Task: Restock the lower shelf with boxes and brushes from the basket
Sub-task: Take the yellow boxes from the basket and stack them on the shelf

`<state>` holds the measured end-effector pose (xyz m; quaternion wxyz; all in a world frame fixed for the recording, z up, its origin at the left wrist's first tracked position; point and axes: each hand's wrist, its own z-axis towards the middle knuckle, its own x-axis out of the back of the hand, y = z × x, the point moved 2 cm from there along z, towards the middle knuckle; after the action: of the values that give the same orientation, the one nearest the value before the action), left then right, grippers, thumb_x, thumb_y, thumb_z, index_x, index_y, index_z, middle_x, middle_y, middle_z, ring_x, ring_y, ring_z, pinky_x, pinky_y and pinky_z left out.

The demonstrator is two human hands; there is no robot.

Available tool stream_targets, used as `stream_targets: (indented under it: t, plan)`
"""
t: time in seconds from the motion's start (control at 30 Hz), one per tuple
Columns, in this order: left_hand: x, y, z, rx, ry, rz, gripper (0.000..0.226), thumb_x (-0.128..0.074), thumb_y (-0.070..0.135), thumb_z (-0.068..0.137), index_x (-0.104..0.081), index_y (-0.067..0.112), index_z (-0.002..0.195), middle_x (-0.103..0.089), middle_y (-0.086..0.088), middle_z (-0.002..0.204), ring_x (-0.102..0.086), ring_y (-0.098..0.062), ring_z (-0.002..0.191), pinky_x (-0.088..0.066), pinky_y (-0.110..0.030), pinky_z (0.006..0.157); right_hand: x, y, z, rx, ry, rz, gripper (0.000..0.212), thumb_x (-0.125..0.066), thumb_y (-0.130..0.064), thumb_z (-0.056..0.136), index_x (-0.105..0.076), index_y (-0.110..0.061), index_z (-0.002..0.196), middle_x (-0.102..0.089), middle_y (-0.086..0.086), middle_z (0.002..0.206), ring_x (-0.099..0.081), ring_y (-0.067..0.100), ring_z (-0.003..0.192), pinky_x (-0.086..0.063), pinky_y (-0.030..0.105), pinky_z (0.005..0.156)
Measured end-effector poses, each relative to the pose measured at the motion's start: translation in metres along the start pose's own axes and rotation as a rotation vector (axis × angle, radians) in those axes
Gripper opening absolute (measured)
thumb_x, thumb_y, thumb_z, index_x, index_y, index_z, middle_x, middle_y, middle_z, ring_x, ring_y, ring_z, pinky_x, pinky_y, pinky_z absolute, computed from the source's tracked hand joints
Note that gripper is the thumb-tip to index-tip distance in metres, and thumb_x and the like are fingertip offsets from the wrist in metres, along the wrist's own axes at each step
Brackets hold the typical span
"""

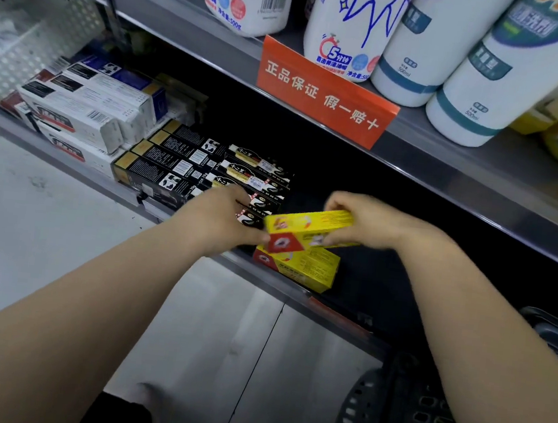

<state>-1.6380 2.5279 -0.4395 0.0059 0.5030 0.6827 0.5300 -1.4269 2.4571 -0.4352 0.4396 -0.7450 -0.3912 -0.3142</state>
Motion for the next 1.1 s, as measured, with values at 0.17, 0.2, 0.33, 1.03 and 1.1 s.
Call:
stream_targets:
  t: [0.17, 0.2, 0.33, 1.03, 1.1]
  plan:
    - [-0.006, -0.001, 0.001, -0.006, -0.03, -0.017, 0.047, -0.075, 0.029, 0.077, -0.056, 0.016, 0.118, -0.062, -0.002, 0.113, -0.06, -0.017, 0.089, -0.043, -0.023, 0.057, -0.015, 0.064, 0.016, -0.379, 0.009, -0.105, 0.042, -0.062, -0.033, 0.088, -0.047, -0.014, 0.122, -0.053, 0.007, 0.101, -0.051, 0.02, 0.087, -0.035, 0.028, 0.063]
    - [-0.008, 0.0, 0.0, -0.011, -0.043, 0.005, 0.044, -0.074, 0.028, 0.078, -0.056, 0.016, 0.116, -0.062, -0.001, 0.11, -0.061, -0.018, 0.089, -0.045, -0.024, 0.059, -0.025, 0.067, 0.022, -0.395, 0.019, -0.129, 0.044, -0.06, -0.034, 0.088, -0.044, -0.015, 0.125, -0.053, 0.009, 0.105, -0.053, 0.023, 0.091, -0.037, 0.028, 0.068]
    - [-0.014, 0.001, -0.002, -0.037, -0.067, 0.072, 0.039, -0.07, 0.027, 0.081, -0.055, 0.017, 0.116, -0.06, 0.002, 0.104, -0.062, -0.02, 0.09, -0.047, -0.027, 0.063, -0.069, 0.066, 0.042, -0.384, -0.07, -0.115, 0.045, -0.052, -0.033, 0.093, -0.038, -0.026, 0.135, -0.042, 0.013, 0.126, -0.05, 0.031, 0.111, -0.041, 0.034, 0.09]
    - [-0.06, 0.086, -0.067, -0.458, -0.222, 0.041, 0.019, -0.065, 0.019, 0.084, -0.063, 0.019, 0.103, -0.064, 0.003, 0.095, -0.063, -0.015, 0.091, -0.052, -0.03, 0.082, 0.016, -0.007, -0.102, -0.134, 0.157, 0.141, 0.028, -0.069, -0.022, 0.083, -0.061, -0.018, 0.109, -0.066, 0.001, 0.105, -0.06, 0.008, 0.08, -0.043, 0.009, 0.066]
    - [-0.072, 0.099, -0.082, -0.536, -0.246, 0.063, 0.019, -0.065, 0.019, 0.084, -0.064, 0.019, 0.103, -0.066, 0.003, 0.095, -0.063, -0.011, 0.09, -0.05, -0.026, 0.084, 0.019, -0.004, -0.152, -0.105, 0.204, 0.247, 0.021, -0.07, -0.017, 0.082, -0.062, -0.019, 0.102, -0.068, 0.002, 0.098, -0.064, 0.013, 0.077, -0.051, 0.019, 0.072]
